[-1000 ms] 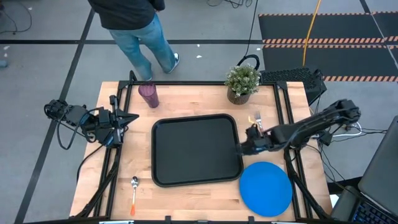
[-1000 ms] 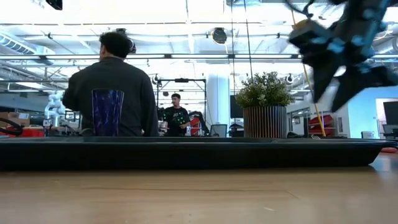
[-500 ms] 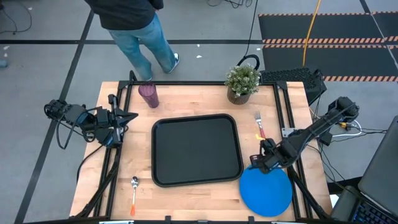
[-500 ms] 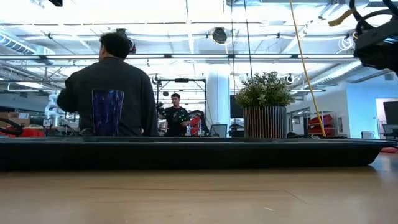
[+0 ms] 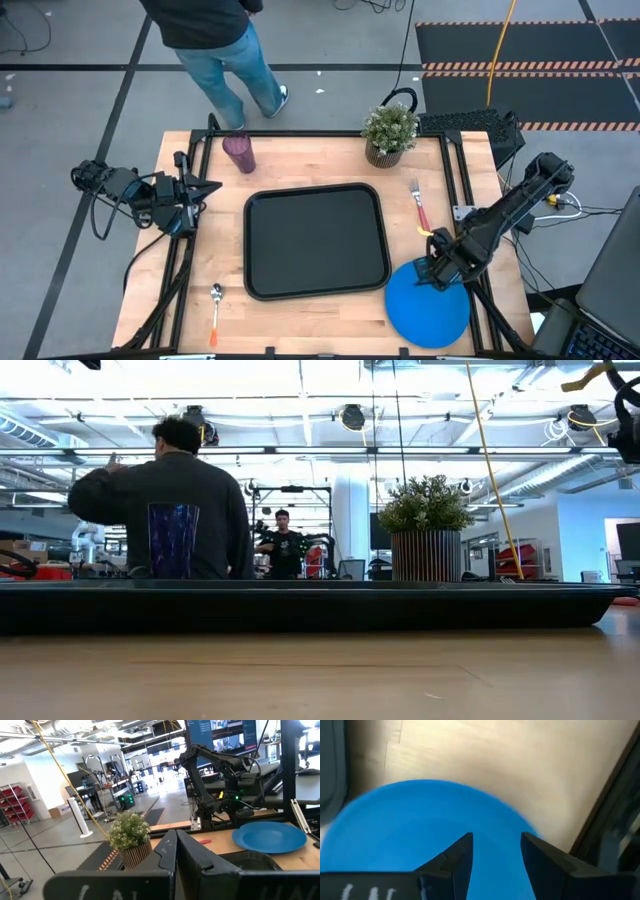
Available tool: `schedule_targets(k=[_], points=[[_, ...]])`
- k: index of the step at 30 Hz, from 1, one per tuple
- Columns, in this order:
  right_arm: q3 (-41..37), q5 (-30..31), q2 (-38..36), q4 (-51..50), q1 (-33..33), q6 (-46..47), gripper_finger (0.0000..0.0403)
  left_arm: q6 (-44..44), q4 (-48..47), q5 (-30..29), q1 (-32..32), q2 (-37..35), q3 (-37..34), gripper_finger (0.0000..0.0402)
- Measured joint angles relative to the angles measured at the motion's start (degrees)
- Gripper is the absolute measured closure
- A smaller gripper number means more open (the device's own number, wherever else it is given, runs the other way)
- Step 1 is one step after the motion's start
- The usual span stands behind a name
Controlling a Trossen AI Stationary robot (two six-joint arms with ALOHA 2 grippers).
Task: Pick and place plate/cup/fork/spoon on tray
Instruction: Put the blue plate on the black serving tray
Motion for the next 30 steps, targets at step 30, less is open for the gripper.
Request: schedule_targets(k=[30], points=[[-29.8, -10.9, -29.7, 25.9, -0.4, -14.8, 0.0265, -12.0, -0.4, 0.4, 0.0, 13.1, 0.0, 0.0392]])
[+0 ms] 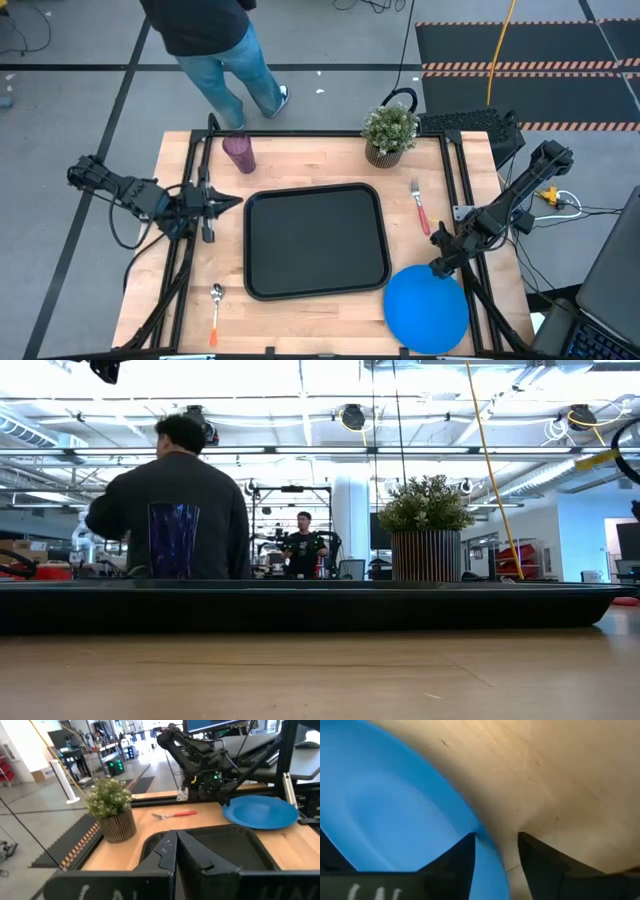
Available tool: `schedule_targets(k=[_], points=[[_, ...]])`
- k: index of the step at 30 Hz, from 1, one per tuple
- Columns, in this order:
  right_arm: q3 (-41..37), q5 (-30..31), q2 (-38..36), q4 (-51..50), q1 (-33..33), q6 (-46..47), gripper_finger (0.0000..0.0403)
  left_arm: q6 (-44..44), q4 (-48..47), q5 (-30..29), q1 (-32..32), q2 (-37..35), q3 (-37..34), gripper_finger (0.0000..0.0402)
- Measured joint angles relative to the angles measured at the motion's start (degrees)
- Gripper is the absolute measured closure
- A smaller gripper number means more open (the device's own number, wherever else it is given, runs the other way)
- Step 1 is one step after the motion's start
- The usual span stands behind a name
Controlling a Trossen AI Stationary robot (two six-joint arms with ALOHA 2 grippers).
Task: Pick and place plate/cup/fork/spoon on tray
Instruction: Put the blue plate on the black serving tray
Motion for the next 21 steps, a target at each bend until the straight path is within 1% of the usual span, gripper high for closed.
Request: schedule_targets(k=[3, 8, 9, 15, 21], points=[[-0.7, -1.4, -0.6, 0.6, 0.0, 0.5, 0.0295, -1.4, 0.0, 1.1, -0.1, 0.6, 0.0, 0.0392], [-0.7, -1.8, -0.6, 0.9, 0.0, -1.4, 0.0382, -3.3, -0.1, 1.8, -1.4, 1.1, 0.0, 0.0392], [-0.7, -1.8, -0.6, 1.0, 0.0, -1.5, 0.039, -3.4, -0.2, 1.8, -1.8, 1.1, 0.0, 0.0392], [-0.6, -1.9, -0.6, 1.5, 0.0, -1.6, 0.0399, -3.3, -0.1, 1.8, -3.7, 1.1, 0.0, 0.0392], [3.2, -2.8, -0.6, -1.2, 0.0, -3.0, 0.0402, -2.3, 0.1, 1.2, -3.9, 1.1, 0.0, 0.0392]])
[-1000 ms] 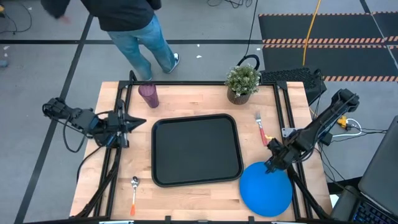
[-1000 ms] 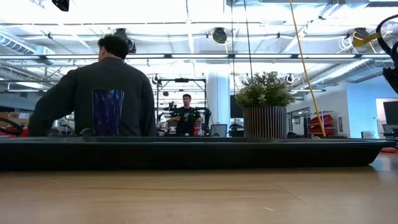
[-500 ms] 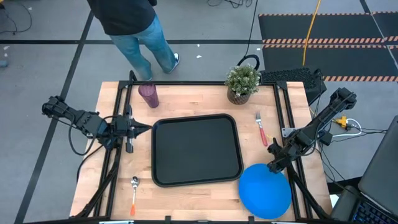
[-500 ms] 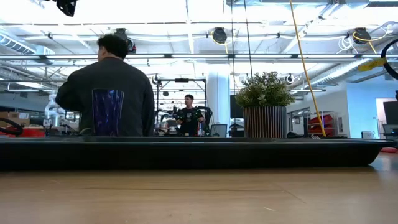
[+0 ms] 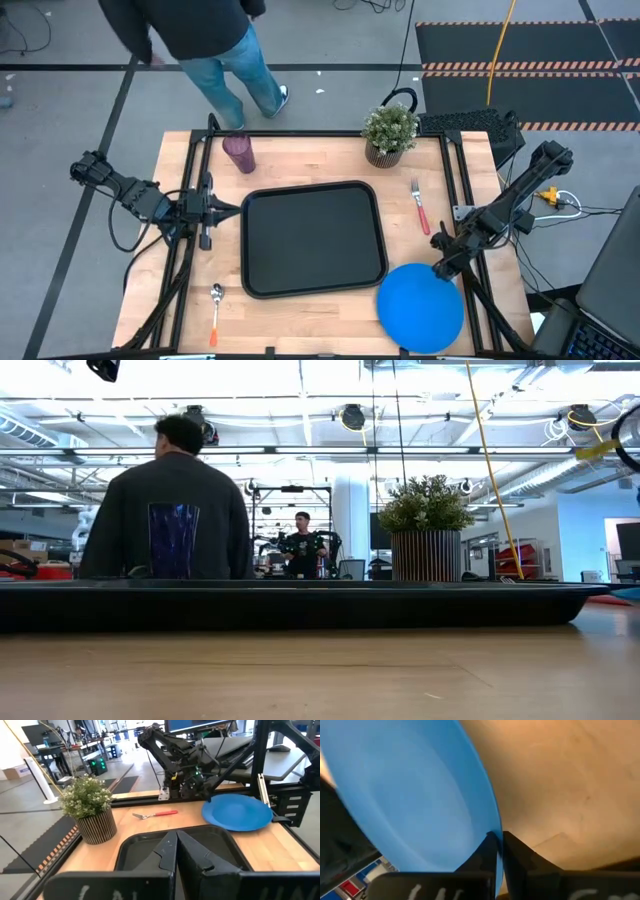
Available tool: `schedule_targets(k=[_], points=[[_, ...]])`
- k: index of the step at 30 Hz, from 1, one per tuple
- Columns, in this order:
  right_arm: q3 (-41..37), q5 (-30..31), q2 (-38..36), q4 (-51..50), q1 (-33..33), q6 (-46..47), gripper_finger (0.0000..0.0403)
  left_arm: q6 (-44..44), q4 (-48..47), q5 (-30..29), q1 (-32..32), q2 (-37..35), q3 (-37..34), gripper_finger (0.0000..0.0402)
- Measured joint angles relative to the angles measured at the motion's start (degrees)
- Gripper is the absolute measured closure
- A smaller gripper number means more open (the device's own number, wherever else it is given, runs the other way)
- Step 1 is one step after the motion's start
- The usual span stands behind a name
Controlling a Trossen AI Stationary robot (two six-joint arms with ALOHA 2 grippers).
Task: Pick and place plate/cup/fork/spoon on tray
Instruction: Put the blue plate on the black serving tray
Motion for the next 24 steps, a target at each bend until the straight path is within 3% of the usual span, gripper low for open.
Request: schedule_targets(k=[12, 18, 24], points=[[16.9, 2.0, 0.2, -10.8, 0.0, 0.4, 0.0402, 0.3, 0.0, 0.0, 0.0, 0.0, 0.0, 0.0392], [22.5, 11.6, 0.4, -12.5, 0.0, -3.1, 0.0402, -0.5, 0.0, -0.1, 0.0, 0.0, 0.0, 0.0392], [22.8, 22.0, 0.8, -11.9, -0.1, -5.6, 0.0402, -0.7, 0.0, -0.1, 0.0, 0.0, 0.0, 0.0392]])
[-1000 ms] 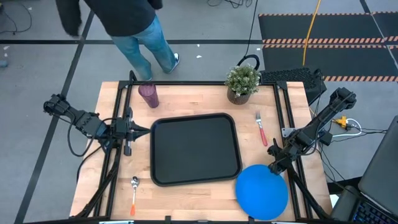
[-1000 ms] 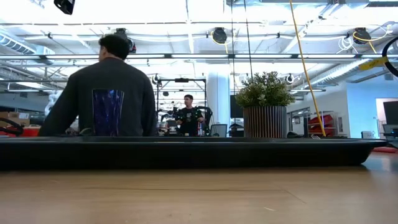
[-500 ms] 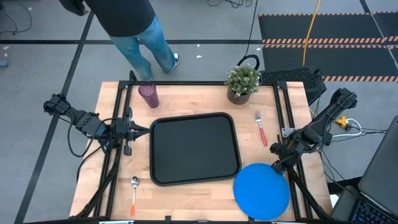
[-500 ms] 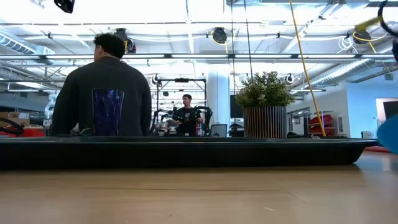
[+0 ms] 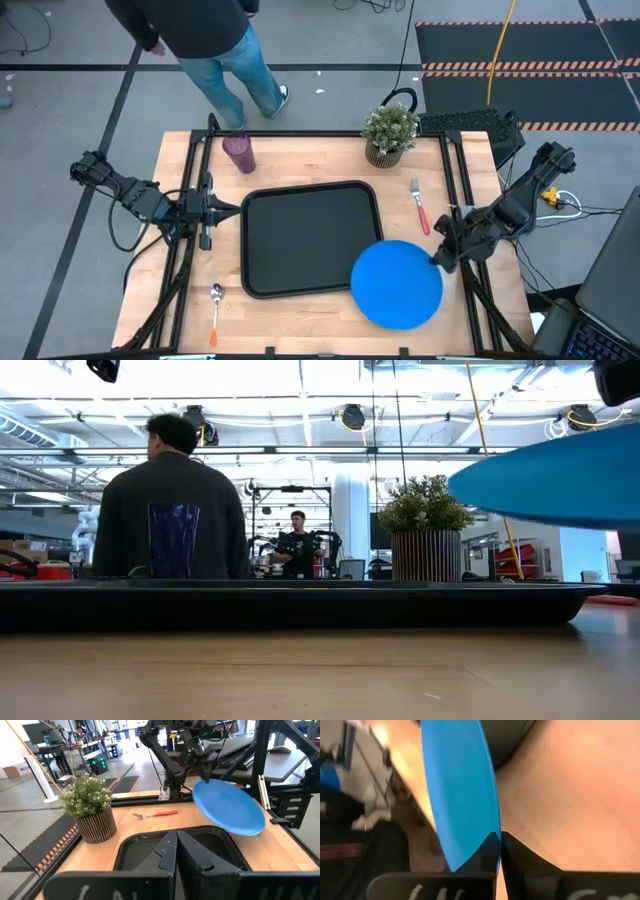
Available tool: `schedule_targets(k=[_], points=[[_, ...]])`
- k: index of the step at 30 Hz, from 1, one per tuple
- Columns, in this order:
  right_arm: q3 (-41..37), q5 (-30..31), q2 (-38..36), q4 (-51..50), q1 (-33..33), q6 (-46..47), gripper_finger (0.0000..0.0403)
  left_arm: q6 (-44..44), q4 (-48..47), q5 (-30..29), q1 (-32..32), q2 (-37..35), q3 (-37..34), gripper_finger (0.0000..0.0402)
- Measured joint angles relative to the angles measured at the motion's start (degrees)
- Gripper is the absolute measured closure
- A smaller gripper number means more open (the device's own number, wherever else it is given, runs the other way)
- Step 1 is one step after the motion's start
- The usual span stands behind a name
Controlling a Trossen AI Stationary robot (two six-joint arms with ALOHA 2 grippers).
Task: Pick and place plate/cup/fork/spoon on tray
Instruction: Put the blue plate on the black serving tray
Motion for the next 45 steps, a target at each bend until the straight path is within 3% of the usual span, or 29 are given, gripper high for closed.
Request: schedule_targets(k=[7, 11, 15, 25, 33, 38, 45], points=[[0.0, 14.2, 5.9, 1.3, -3.9, 7.2, 0.0402, 0.0, 0.8, 0.0, 0.0, 0.0, 0.0, 0.0392], [0.0, 17.2, 11.0, 9.7, -9.0, 2.1, 0.0402, 0.1, 1.4, 0.0, 0.0, 0.0, 0.0, 0.0392], [0.0, 16.7, 17.6, 20.9, -15.2, -7.0, 0.0402, 0.3, 1.6, 0.0, 0.0, 0.0, 0.0, 0.0392], [0.1, 0.1, 33.7, 39.0, -31.5, -25.5, 0.0403, 1.2, 1.9, 0.0, 0.0, 0.0, 0.0, 0.0392], [0.1, -6.6, 40.3, 48.2, -40.4, -34.9, 0.0403, 1.1, 1.2, 0.2, 0.0, 0.0, 0.0, 0.0392], [0.1, -5.3, 42.4, 50.3, -41.9, -39.3, 0.039, 0.6, 0.3, 2.0, 0.0, 0.0, 0.0, 0.0392], [0.1, -1.5, 44.4, 55.5, -42.1, -42.4, 0.0324, -1.1, -0.1, 3.5, -0.1, 0.0, 0.0, 0.0392]])
